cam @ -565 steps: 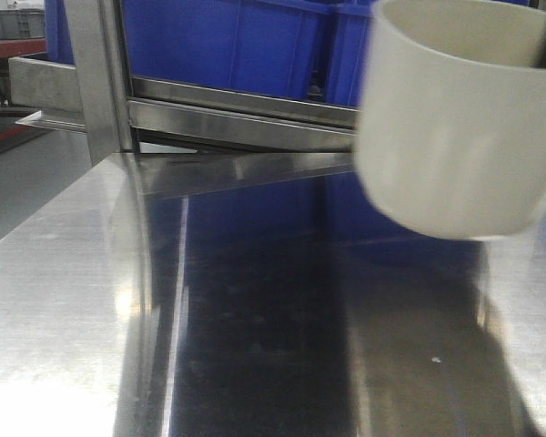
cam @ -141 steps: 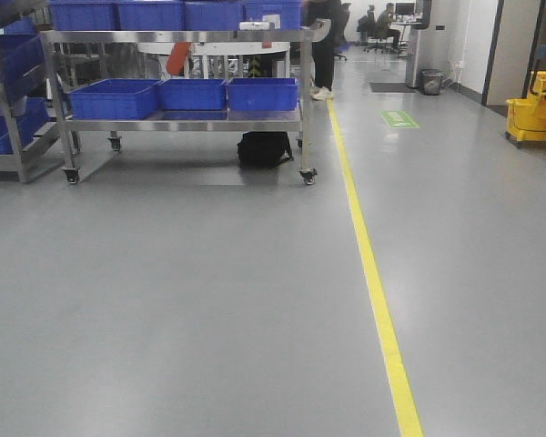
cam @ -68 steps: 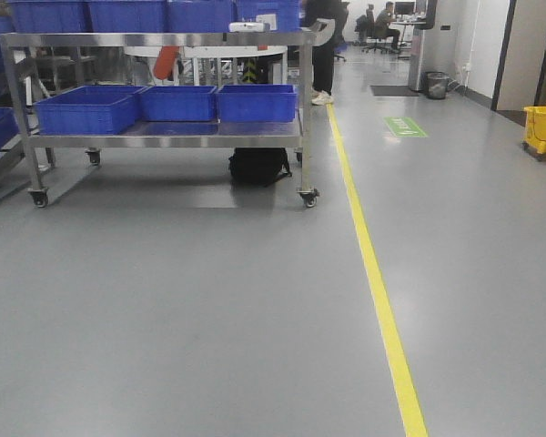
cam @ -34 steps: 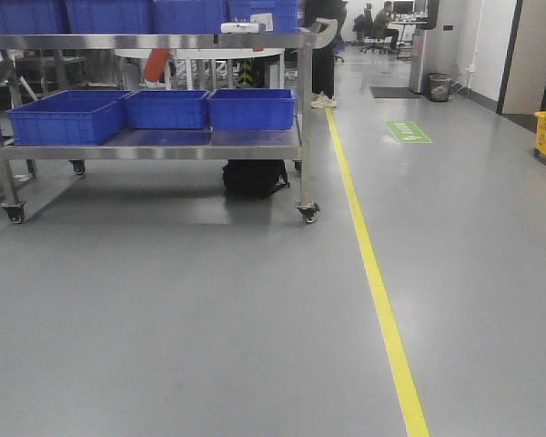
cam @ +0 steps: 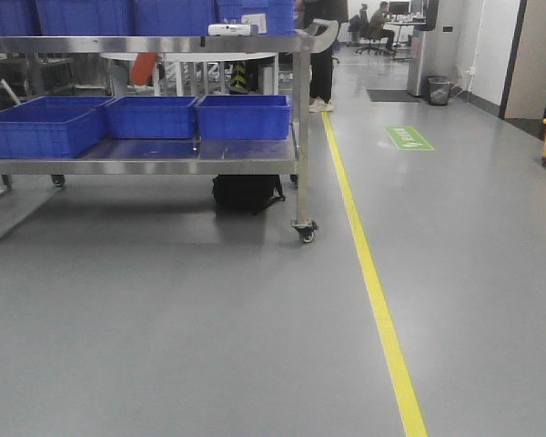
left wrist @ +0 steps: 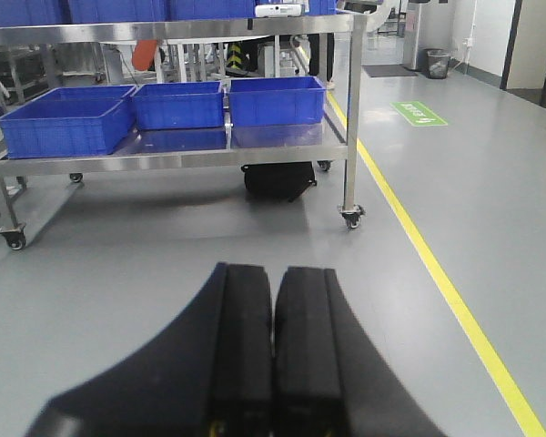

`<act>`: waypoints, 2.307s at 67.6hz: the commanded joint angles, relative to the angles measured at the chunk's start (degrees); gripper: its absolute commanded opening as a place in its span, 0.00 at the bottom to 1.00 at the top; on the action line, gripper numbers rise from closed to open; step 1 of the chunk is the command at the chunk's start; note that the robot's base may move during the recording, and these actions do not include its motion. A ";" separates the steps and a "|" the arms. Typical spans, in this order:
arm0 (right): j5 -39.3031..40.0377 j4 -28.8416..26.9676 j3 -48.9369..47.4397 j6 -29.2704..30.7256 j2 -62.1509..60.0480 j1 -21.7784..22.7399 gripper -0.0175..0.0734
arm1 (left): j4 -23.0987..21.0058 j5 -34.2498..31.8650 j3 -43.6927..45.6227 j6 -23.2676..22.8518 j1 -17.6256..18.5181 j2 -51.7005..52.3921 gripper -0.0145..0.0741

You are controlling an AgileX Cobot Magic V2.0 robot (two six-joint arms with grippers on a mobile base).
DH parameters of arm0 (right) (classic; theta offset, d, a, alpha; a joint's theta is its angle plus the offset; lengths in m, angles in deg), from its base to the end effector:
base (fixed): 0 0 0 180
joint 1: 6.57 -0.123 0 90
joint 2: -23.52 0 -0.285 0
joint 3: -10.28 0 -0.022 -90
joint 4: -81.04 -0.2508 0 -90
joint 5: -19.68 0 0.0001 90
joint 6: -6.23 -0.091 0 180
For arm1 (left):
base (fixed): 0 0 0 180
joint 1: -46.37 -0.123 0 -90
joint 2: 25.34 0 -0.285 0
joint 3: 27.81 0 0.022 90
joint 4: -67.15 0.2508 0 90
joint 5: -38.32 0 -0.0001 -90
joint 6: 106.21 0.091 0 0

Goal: Move white bin to right shelf second layer
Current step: 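Drive past the cart of blue crates, carrying the bin, then drive across the room toward the windows with the bin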

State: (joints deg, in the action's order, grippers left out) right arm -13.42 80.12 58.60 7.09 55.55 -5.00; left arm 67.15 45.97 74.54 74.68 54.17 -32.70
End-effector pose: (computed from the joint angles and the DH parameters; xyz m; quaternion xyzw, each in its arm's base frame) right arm 0.0854 -0.0015 0.3016 0.0084 0.8360 -0.0043 0.5487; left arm 0.0557 -0.0076 0.1989 0.0548 0.7212 -0.0416 0.6892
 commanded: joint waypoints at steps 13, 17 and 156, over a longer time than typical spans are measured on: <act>5.79 -0.02 -1.65 -0.21 0.22 0.33 0.24 | 0.00 -4.91 -2.11 -0.17 0.04 0.87 0.26; 5.79 -0.02 -1.65 -0.21 0.22 0.33 0.24 | 0.00 -4.91 -2.11 -0.17 0.04 0.87 0.26; 5.79 -0.02 -1.65 -0.21 0.22 0.33 0.24 | 0.00 -4.91 -2.11 -0.17 0.04 0.87 0.26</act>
State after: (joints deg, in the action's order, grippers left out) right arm -13.42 80.12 58.60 7.09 55.55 -5.00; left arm 67.15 45.97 74.54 74.68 54.17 -32.70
